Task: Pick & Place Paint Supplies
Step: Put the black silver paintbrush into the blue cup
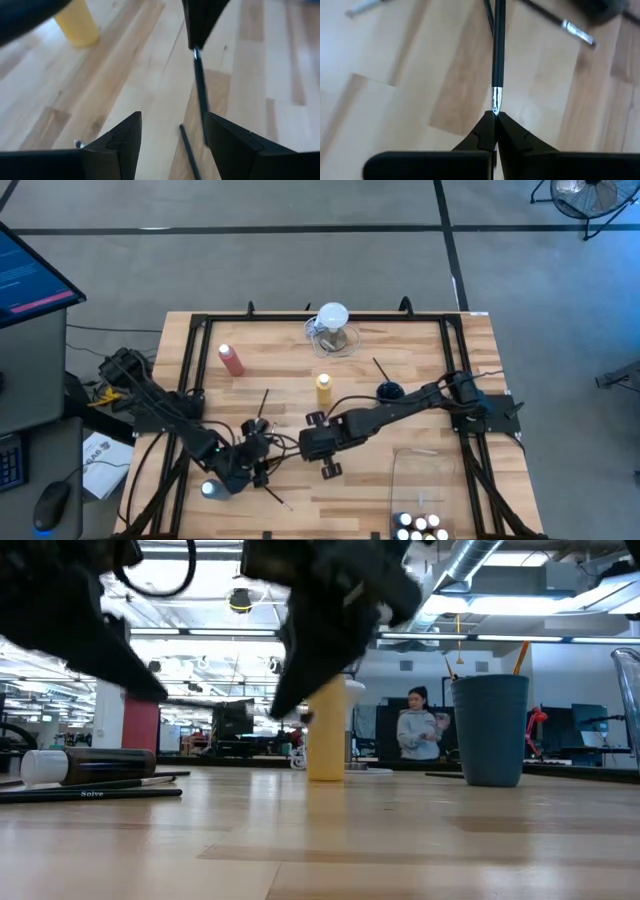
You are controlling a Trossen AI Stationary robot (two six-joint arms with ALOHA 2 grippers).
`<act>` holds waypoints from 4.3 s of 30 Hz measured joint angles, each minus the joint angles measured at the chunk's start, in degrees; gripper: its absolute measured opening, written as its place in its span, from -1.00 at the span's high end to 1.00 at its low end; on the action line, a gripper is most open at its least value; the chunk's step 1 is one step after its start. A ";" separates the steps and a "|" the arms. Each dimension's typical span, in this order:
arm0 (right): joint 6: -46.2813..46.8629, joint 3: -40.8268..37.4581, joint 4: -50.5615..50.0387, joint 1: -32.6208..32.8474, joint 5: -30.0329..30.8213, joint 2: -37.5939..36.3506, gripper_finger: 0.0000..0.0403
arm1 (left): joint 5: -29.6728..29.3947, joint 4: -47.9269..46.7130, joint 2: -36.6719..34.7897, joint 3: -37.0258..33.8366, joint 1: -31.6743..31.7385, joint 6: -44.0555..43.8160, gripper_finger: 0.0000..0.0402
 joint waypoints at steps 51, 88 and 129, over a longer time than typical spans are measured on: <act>-2.88 -35.55 72.94 3.97 -4.71 -26.80 1.00 | 5.39 57.54 -9.88 0.07 0.89 60.68 0.05; -36.63 -33.98 44.60 11.97 34.65 -26.10 1.00 | 20.20 14.89 -24.70 0.05 6.68 -15.11 0.05; -45.60 -10.38 27.87 14.71 58.02 -6.67 1.00 | 53.42 11.42 -30.79 -10.41 24.56 -24.62 0.05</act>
